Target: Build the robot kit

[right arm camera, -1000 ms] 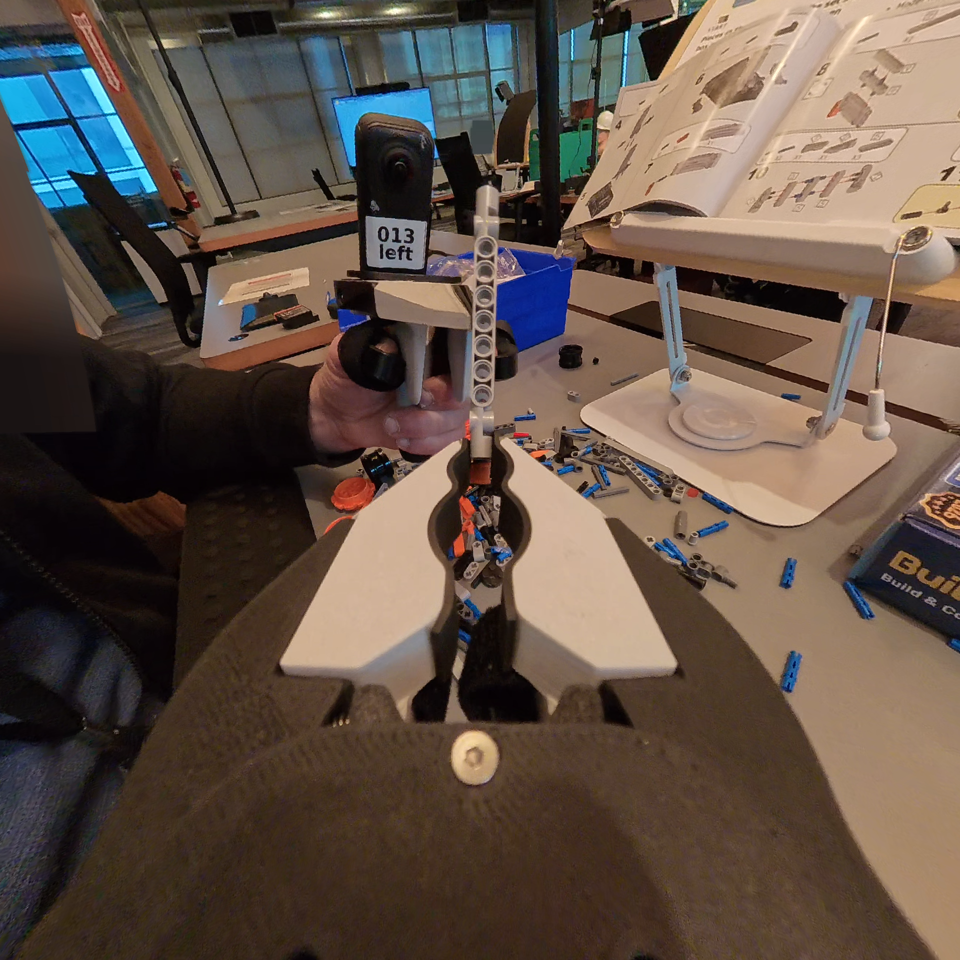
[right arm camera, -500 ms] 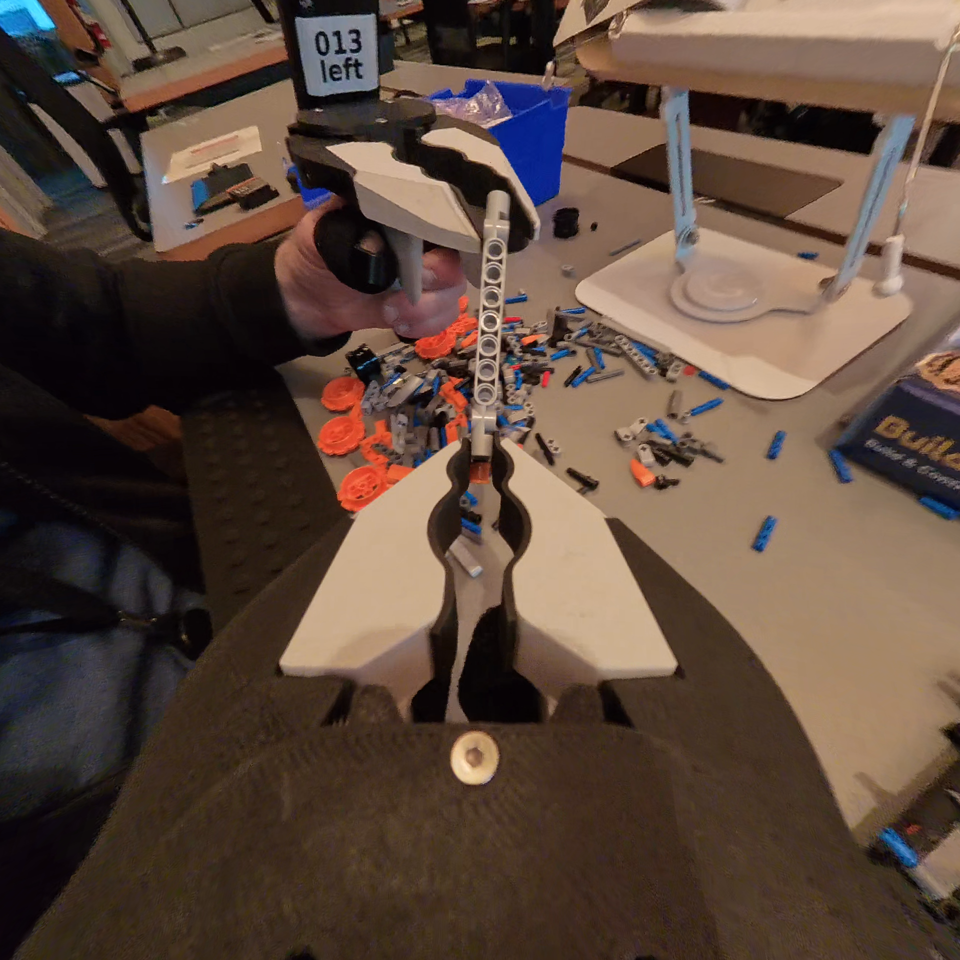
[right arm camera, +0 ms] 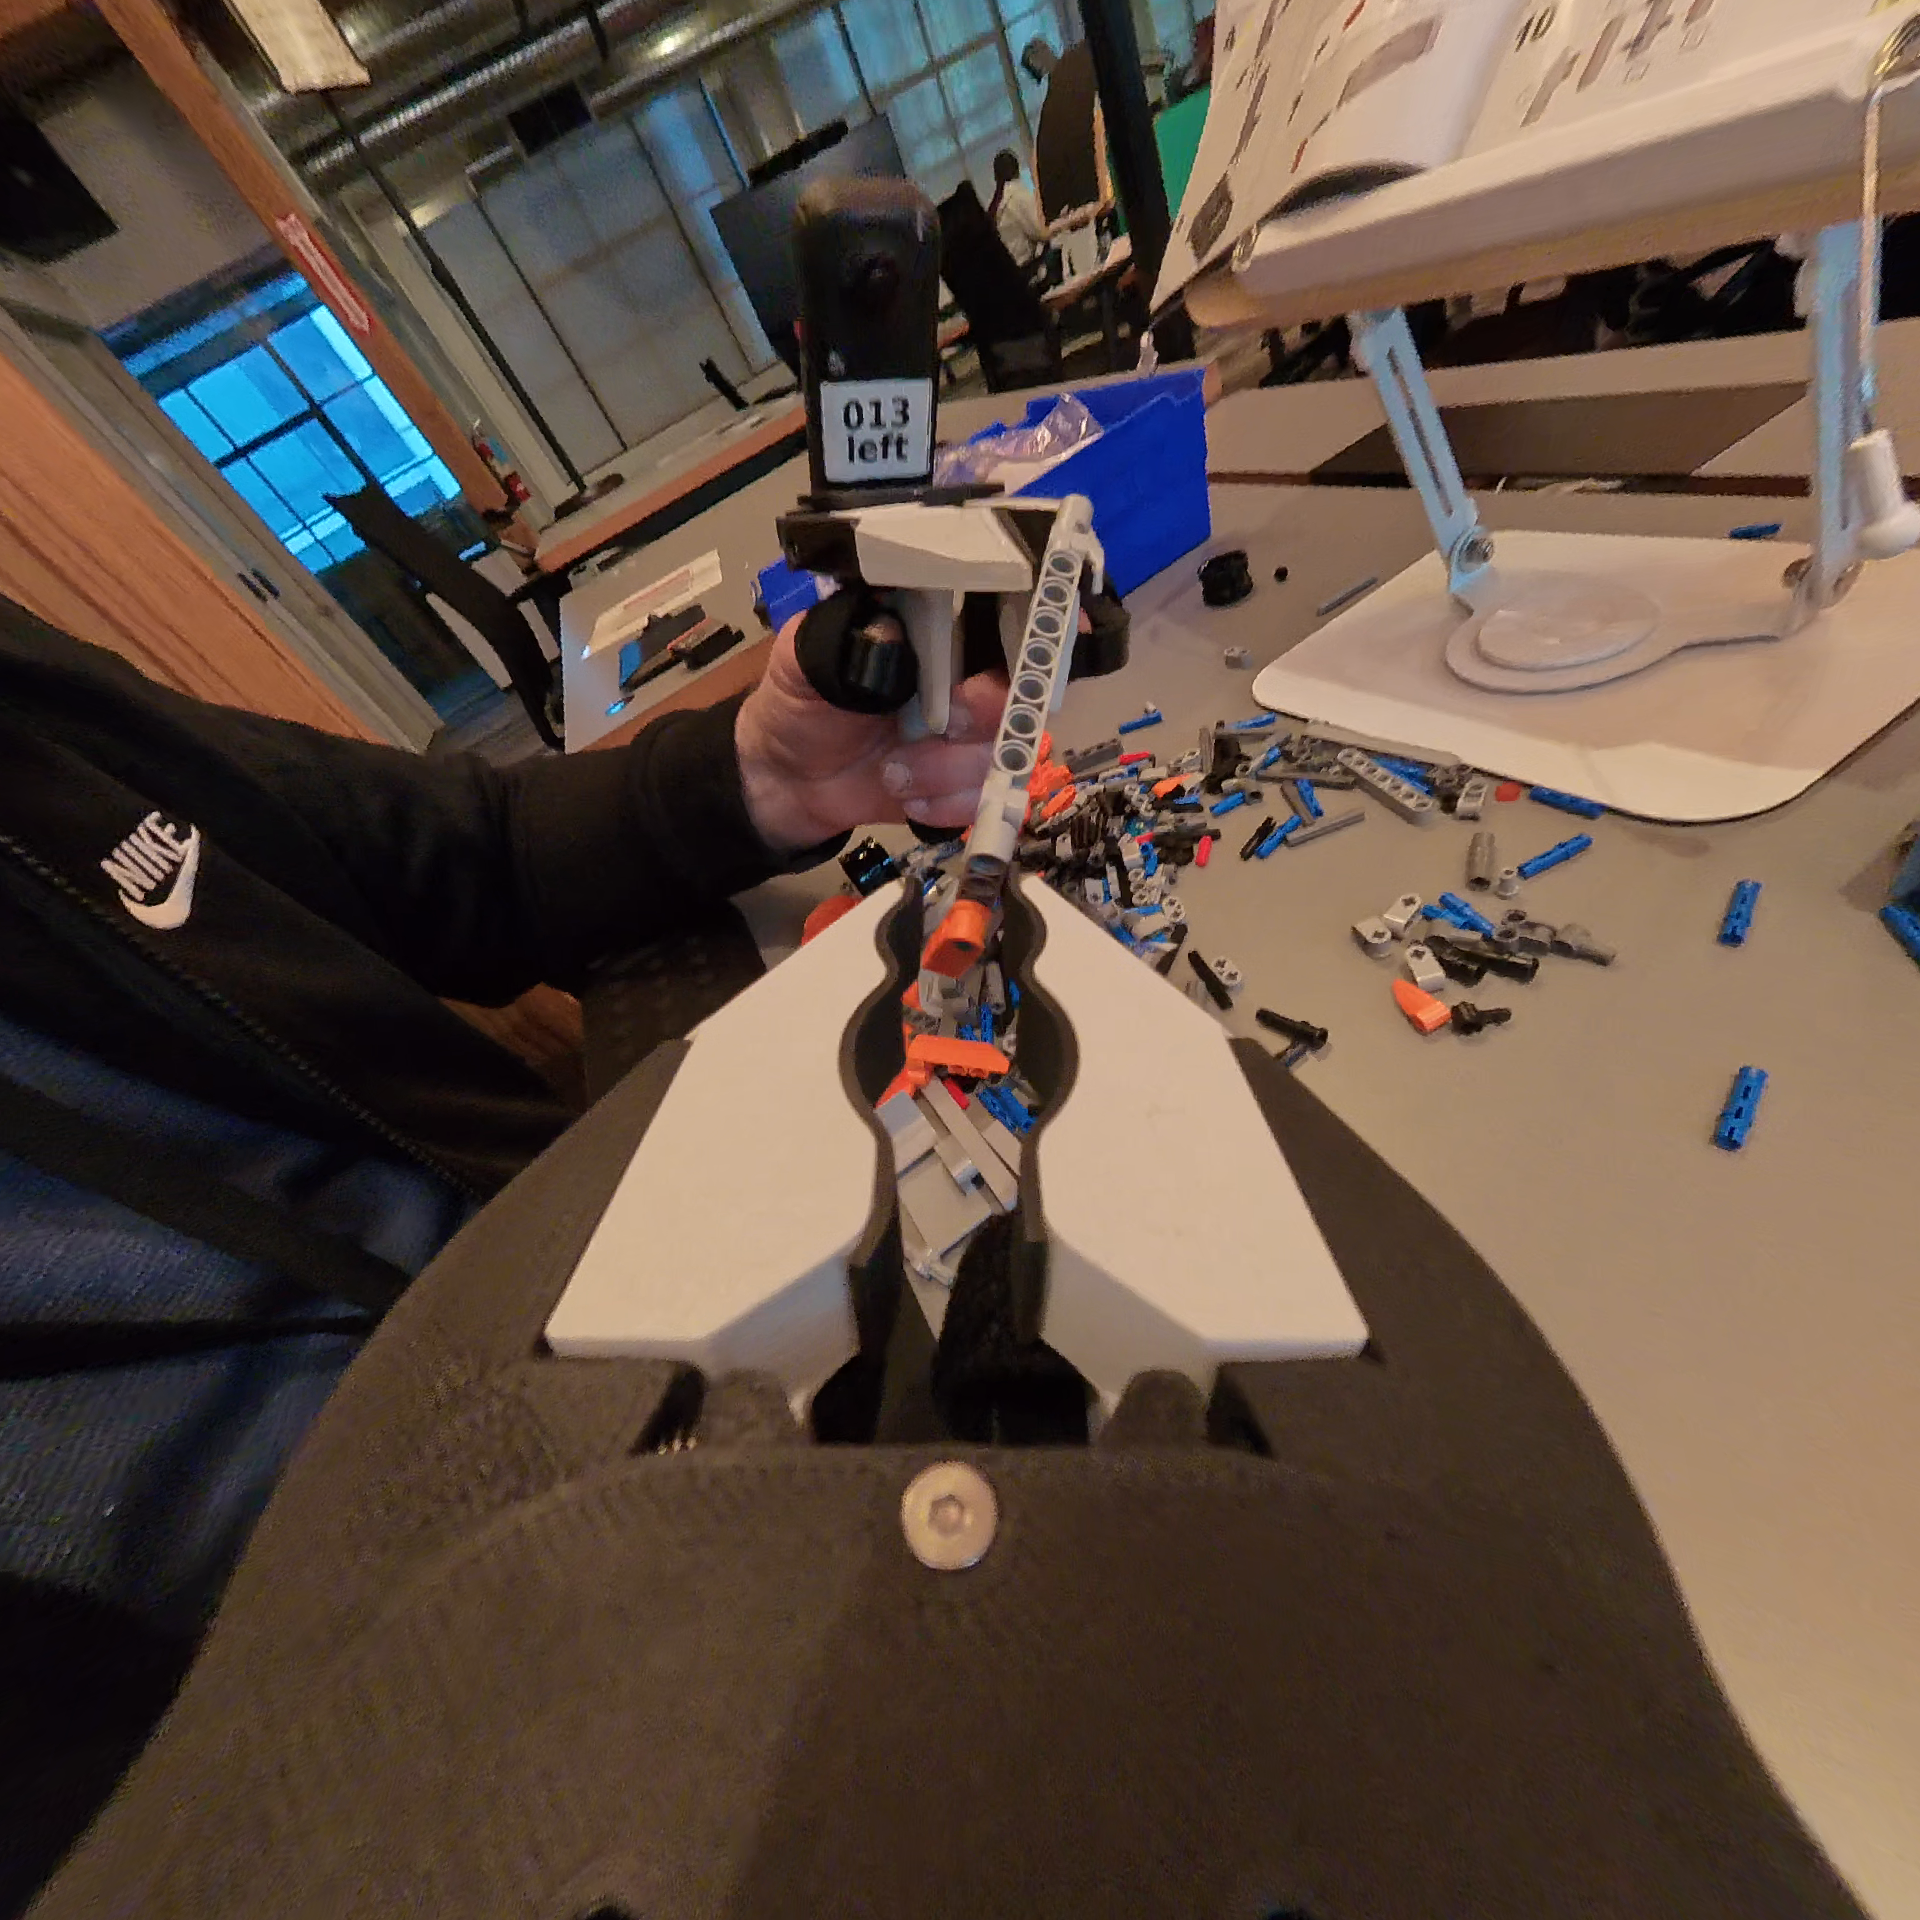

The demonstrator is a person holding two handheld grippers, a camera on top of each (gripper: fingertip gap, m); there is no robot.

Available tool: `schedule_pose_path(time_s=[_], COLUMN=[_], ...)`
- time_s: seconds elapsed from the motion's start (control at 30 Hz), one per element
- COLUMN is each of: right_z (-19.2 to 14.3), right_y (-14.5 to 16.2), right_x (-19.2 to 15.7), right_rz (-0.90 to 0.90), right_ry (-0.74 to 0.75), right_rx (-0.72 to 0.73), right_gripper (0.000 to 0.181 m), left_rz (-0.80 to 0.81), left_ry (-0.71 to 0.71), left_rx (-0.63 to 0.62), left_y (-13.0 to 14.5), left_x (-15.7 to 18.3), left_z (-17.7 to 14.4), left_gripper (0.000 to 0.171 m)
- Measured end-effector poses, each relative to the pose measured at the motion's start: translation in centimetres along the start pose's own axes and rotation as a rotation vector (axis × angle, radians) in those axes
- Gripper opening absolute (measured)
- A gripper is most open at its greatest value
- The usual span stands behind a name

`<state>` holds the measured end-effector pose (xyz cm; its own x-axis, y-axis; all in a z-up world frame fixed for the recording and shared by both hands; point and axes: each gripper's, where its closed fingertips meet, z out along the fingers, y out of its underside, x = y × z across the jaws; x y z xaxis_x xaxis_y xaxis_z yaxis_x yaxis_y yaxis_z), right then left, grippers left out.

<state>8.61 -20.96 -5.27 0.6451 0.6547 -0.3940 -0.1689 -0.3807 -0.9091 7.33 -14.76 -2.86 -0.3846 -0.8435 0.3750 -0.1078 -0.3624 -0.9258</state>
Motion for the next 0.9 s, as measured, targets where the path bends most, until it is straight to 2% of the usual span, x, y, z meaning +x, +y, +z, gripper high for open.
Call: schedule_pose_path(time_s=[0.1,0.37,0.47,0.63,0.73,0.8,0.83,0.9], right_z=[0.0,-0.2,-0.2,0.0,0.2,0.5,0.8,1.4], right_y=[-0.7,-1.8,-1.8,-1.1,-0.8,-1.0,-1.0,-0.9], right_x=[-0.1,0.3,0.1,1.5,3.0,3.0,2.9,2.7], right_rz=[0.009,0.110,0.115,0.076,0.055,0.065,0.063,0.041], right_ry=[-0.005,-0.085,-0.112,-0.006,0.084,0.074,0.063,0.050], right_rx=[0.042,0.142,0.161,0.126,0.110,0.124,0.118,0.109], right_gripper=[0.008,0.018,0.015,0.016,0.024,0.029,0.027,0.009], left_rz=[-0.026,-0.094,-0.113,-0.120,-0.118,-0.112,-0.115,-0.110], left_ry=[0.016,0.011,-0.006,0.016,0.033,0.041,0.046,0.054], left_rx=[0.018,0.108,0.135,0.153,0.156,0.156,0.156,0.151], left_y=[-0.2,-1.4,-1.8,-2.0,-2.1,-2.1,-2.0,-1.8], left_x=[0.0,-0.7,-1.1,-0.8,-0.3,-0.1,0.0,0.2], left_z=[-0.2,-0.9,-1.3,-1.4,-1.2,-1.1,-1.0,-0.8], left_gripper=[0.009,0.007,0.005,0.005,0.005,0.005,0.005,0.005])
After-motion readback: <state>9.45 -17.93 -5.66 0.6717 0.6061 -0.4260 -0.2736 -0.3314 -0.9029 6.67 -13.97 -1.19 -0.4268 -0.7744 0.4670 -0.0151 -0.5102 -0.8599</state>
